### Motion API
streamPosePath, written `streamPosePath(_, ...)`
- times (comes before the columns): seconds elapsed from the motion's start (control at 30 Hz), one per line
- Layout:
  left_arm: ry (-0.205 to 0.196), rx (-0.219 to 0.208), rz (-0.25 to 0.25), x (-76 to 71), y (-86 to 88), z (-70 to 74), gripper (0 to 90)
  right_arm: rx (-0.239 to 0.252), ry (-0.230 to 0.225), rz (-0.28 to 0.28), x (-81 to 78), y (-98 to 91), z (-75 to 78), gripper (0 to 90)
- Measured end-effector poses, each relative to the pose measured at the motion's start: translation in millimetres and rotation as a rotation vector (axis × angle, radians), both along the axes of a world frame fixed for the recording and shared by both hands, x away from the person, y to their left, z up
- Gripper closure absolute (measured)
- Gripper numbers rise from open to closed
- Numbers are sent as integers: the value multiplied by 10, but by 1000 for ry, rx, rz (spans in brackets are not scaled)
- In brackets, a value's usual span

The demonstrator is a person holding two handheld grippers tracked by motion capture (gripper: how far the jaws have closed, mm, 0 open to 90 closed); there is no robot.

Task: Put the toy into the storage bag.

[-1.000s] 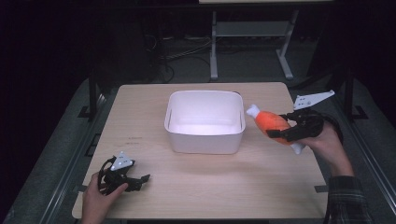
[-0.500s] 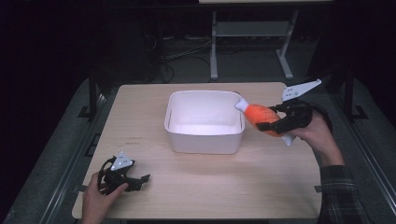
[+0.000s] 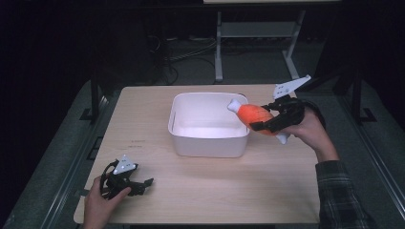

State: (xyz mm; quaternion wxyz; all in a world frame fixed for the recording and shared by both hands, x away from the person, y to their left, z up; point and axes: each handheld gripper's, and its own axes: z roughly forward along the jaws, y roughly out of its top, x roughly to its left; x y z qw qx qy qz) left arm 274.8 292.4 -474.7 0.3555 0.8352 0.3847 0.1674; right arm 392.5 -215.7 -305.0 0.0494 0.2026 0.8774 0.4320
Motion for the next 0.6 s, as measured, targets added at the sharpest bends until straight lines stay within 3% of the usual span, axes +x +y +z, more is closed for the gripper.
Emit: streamPosePath(0.6,-1,-1,1,0,-1,-1,130,-41,-13,100,183,459,51,295)
